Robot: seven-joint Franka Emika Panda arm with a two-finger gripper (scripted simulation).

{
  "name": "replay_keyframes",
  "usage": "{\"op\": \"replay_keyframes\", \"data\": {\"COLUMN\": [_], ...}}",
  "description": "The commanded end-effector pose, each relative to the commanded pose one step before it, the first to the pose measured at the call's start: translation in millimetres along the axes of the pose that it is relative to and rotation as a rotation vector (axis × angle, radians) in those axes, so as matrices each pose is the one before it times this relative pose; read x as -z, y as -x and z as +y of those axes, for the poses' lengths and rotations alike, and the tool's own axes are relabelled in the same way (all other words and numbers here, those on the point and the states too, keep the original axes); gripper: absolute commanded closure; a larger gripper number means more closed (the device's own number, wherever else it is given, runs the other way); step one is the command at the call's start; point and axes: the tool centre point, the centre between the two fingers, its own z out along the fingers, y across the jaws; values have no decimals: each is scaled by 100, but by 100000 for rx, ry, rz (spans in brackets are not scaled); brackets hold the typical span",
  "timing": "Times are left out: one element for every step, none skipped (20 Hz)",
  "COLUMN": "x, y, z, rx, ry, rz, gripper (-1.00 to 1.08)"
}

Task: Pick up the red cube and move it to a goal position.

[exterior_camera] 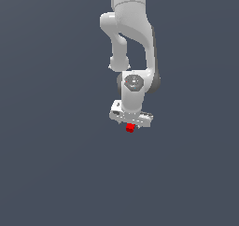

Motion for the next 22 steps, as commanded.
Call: {"op": "replay_keyframes", "data": {"x": [-1304, -408, -355, -302, -247, -192, -137, -81, -27, 0, 0, 0, 0, 0, 0, 0, 0, 0, 0, 37, 29, 88], "y": [145, 48, 39, 31, 24, 17, 11, 8, -1, 0, 0, 0, 0, 0, 0, 0, 0, 0, 0, 30, -3, -9], "z": [-293, -97, -87, -76, -64, -50, -37, -25, -1, 0, 0, 0, 0, 0, 0, 0, 0, 0, 0, -54, 1, 4], "rx": [-2977, -872, -759, -645, -528, -413, -292, -169, -69, 0, 0, 0, 0, 0, 0, 0, 0, 0, 0, 93, 0, 0], "ry": [284, 86, 72, 59, 46, 34, 23, 13, 5, 0, 0, 0, 0, 0, 0, 0, 0, 0, 0, -29, 0, 0], "rz": [155, -2, -4, -5, -6, -6, -5, -4, -2, 0, 0, 0, 0, 0, 0, 0, 0, 0, 0, -12, 0, 0], "gripper": [-92, -92, -92, -92, -92, -92, -92, -92, -92, 108, 108, 108, 108, 108, 108, 108, 108, 108, 108, 108, 108, 108]}}
